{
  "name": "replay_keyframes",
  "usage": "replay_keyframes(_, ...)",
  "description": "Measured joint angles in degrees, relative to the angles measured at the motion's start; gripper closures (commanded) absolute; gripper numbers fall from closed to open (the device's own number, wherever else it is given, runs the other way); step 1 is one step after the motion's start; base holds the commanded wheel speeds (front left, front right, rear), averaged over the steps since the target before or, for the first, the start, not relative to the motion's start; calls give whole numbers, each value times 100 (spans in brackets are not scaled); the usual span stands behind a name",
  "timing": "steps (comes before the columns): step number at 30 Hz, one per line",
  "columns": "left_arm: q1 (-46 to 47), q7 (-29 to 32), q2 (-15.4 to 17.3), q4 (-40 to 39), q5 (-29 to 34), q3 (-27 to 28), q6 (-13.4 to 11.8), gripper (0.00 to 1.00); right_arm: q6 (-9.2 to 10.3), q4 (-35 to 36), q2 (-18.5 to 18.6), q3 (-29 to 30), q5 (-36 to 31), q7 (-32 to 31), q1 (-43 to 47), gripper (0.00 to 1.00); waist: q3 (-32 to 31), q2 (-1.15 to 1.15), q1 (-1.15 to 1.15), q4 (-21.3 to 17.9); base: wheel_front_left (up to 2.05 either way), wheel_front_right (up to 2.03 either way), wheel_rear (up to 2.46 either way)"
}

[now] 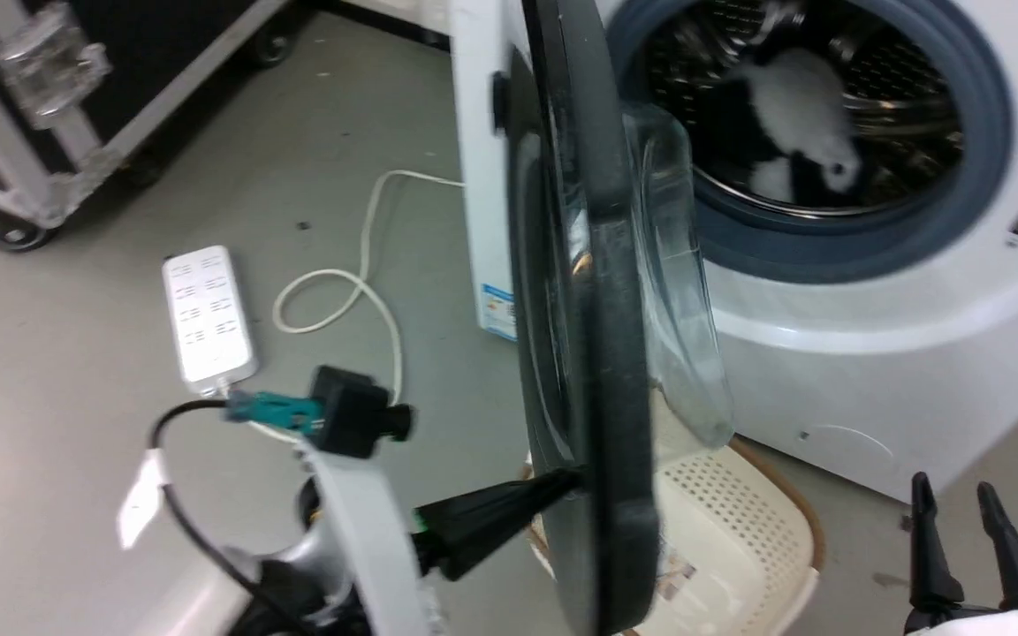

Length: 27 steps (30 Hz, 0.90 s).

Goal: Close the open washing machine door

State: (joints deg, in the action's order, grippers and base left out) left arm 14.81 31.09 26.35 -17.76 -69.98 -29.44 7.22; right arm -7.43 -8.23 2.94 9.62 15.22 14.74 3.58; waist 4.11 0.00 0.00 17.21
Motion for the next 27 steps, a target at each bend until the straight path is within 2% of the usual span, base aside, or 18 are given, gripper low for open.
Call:
replay_keyframes(3, 446, -311, -155, 158, 215, -537, 0, 100, 0, -2, -1, 97, 12, 0, -14, 0, 34, 0, 0, -315, 0, 0, 0)
replay_keyframes(6, 681, -532, -252, 341, 347, -767, 0, 100, 0, -4, -1, 111, 52, 0, -63, 0, 57, 0, 0, -498, 0, 0, 0)
replay_keyframes(8, 1016, -931, -386, 720, 515, -1054, 0, 100, 0, -4, -2, 91, 102, 0, -149, 0, 96, 0, 0, -803, 0, 0, 0)
replay_keyframes(9, 1016, -931, -386, 720, 515, -1054, 0, 100, 0, -4, -2, 91, 102, 0, -149, 0, 96, 0, 0, -803, 0, 0, 0)
replay_keyframes(10, 1239, -1193, -442, 1033, 683, -1211, 1, 100, 0, -3, -3, 74, 119, -1, -179, 0, 121, 0, 0, -1025, 0, 0, 0)
replay_keyframes(11, 1239, -1193, -442, 1033, 683, -1211, 1, 100, 0, -3, -3, 74, 119, -1, -179, 0, 121, 0, 0, -1025, 0, 0, 0)
replay_keyframes(12, 1452, -1433, -498, 1392, 859, -1334, 1, 100, 0, -5, -5, 68, 163, 0, -181, 0, 146, 0, 1, -1250, 0, 0, 0)
replay_keyframes(13, 1452, -1433, -498, 1392, 859, -1334, 1, 100, 0, -5, -5, 68, 163, 0, -181, 0, 146, 0, 1, -1250, 0, 0, 0)
replay_keyframes(14, 1656, -1681, -570, 1777, 1034, -1408, 1, 100, 0, -9, -4, 69, 211, 0, -181, 0, 174, 0, 0, -1479, 0, 0, 0)
replay_keyframes(16, 1766, -1763, -606, 1980, 1118, -1443, 0, 100, 0, -11, -5, 65, 236, 0, -182, 0, 189, 0, 1, -1590, 0, 0, 0)
replay_keyframes(17, 2003, -1945, -728, 2370, 1283, -1483, 0, 100, 0, -15, -3, 73, 271, 0, -184, 0, 222, 0, 1, -1808, 0, 0, 0)
replay_keyframes(18, 2003, -1945, -728, 2370, 1283, -1483, 0, 100, 0, -15, -3, 73, 271, 0, -184, 0, 222, 0, 1, -1808, 0, 0, 0)
replay_keyframes(19, 2233, -2108, -871, 2726, 1429, -1535, 0, 100, 0, -14, -4, 71, 303, 0, -184, 0, 256, 0, 0, -2014, 0, 0, 0)
replay_keyframes(20, 2233, -2108, -871, 2726, 1429, -1535, 0, 100, 0, -14, -4, 71, 303, 0, -184, 0, 256, 0, 0, -2014, 0, 0, 0)
replay_keyframes(21, 2454, -2254, -1047, 3065, 1514, -1574, 1, 100, 0, -15, -4, 69, 326, 0, -184, 0, 289, 0, 1, -2202, 0, 0, 0)
replay_keyframes(22, 2454, -2254, -1047, 3065, 1514, -1574, 1, 100, 0, -15, -4, 69, 326, 0, -184, 0, 289, 0, 1, -2202, 0, 0, 0)
replay_keyframes(24, 2779, -2530, -1301, 3597, 1763, -1597, -8, 100, 0, -15, -4, 66, 355, 0, -186, 0, 336, 0, 1, -2440, 0, 0, 0)
replay_keyframes(27, 3015, -2711, -1461, 3977, 1916, -1595, -36, 100, 0, -13, -3, 77, 361, 0, -186, 0, 369, 0, 1, -2558, 0, 0, 0)
